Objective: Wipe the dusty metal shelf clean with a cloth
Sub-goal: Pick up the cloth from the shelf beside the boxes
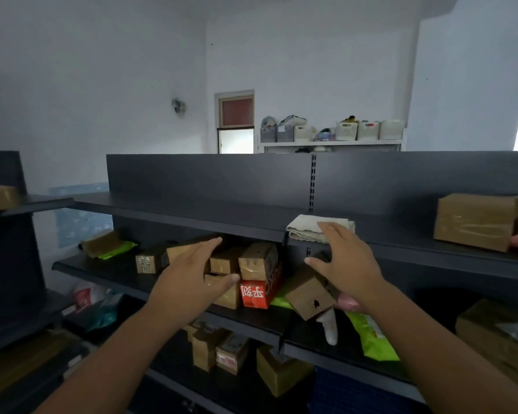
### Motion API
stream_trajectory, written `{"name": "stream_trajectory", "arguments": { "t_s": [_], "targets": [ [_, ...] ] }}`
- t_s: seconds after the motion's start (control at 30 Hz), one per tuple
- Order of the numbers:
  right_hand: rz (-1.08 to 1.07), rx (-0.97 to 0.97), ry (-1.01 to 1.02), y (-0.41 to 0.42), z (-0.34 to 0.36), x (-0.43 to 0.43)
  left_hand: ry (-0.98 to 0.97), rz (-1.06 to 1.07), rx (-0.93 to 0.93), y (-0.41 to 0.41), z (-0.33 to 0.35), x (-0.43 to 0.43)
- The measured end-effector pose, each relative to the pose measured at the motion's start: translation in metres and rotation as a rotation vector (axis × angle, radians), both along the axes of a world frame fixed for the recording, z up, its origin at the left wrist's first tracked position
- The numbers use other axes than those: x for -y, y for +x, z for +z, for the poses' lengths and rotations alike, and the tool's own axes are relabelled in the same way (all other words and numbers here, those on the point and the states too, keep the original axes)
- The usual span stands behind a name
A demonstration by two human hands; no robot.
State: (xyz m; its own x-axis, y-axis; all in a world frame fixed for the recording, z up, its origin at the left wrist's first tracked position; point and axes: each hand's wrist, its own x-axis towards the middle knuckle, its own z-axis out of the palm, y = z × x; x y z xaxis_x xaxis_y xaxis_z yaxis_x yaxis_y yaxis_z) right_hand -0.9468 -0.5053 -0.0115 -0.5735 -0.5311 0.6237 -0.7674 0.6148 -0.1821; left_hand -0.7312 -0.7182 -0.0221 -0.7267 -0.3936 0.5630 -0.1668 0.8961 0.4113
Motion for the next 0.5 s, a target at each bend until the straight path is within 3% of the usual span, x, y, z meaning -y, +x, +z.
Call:
{"name": "stream_trajectory", "arguments": {
  "t_s": [0.3, 0.5],
  "targets": [
    [-0.111, -0.045, 0.342, -0.104, 0.016, 0.060, 0.030, -0.025, 0.040, -0.078, -0.015, 0.048],
    [-0.113, -0.071, 0.364, -0.120, 0.004, 0.069, 0.011, -0.080, 0.051, -0.095, -0.024, 0.071]
  ]
}}
